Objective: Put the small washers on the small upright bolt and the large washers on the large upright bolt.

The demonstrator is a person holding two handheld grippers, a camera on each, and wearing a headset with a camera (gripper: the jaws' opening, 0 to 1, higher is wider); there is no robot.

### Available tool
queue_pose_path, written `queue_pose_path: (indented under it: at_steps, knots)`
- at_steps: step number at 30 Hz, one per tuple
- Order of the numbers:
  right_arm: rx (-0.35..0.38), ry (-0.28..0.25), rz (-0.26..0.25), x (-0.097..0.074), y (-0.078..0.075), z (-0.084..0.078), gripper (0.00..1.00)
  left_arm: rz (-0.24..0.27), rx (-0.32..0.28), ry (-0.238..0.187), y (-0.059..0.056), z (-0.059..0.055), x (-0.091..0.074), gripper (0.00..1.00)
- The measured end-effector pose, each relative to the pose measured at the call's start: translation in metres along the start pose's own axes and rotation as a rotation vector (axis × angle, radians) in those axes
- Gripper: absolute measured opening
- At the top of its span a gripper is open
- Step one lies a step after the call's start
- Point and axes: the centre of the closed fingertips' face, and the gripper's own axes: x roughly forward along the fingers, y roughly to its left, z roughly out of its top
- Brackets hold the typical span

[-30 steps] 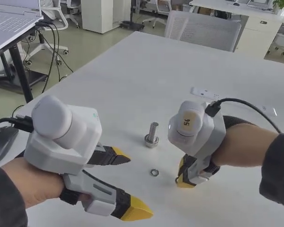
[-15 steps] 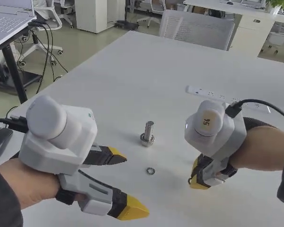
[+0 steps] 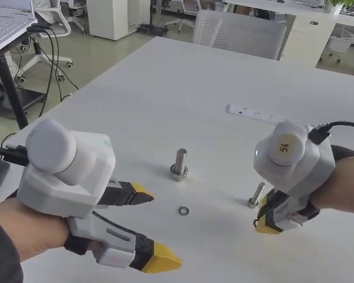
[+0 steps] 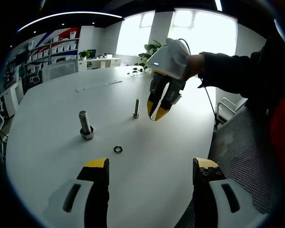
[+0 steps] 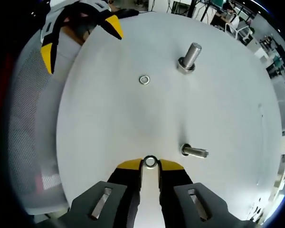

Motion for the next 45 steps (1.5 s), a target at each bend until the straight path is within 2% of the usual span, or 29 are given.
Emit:
queue_pose_path:
  at_steps: [7,15,22,29,37,45]
  knots:
    - [0.029,0.003,-0.018,-0.007,-0.008,-0.012,0.14,0.001,-0.001,0.003,0.0,0.0,0.001,0.71]
    - [0.037,-0.001,-0.048,-0.025,-0.018,-0.013,0.14,0.001,-0.001,0.006,0.0,-0.001,0.001,0.71]
    - [0.017,-0.004,-0.079,-0.04,-0.026,-0.007,0.14,0.002,-0.002,0.003,-0.001,-0.002,0.002,0.71]
    - [-0.011,-0.014,-0.102,-0.051,-0.035,0.007,0.14,0.0,-0.001,0.003,-0.002,-0.003,0.002,0.71]
    - [-0.061,-0.009,-0.105,-0.051,-0.043,0.023,0.14,0.005,-0.005,0.001,-0.001,-0.003,0.001,0.71]
    - [-0.091,0.019,-0.083,-0.043,-0.046,0.025,0.14,0.009,-0.011,-0.001,0.001,-0.004,0.0,0.71]
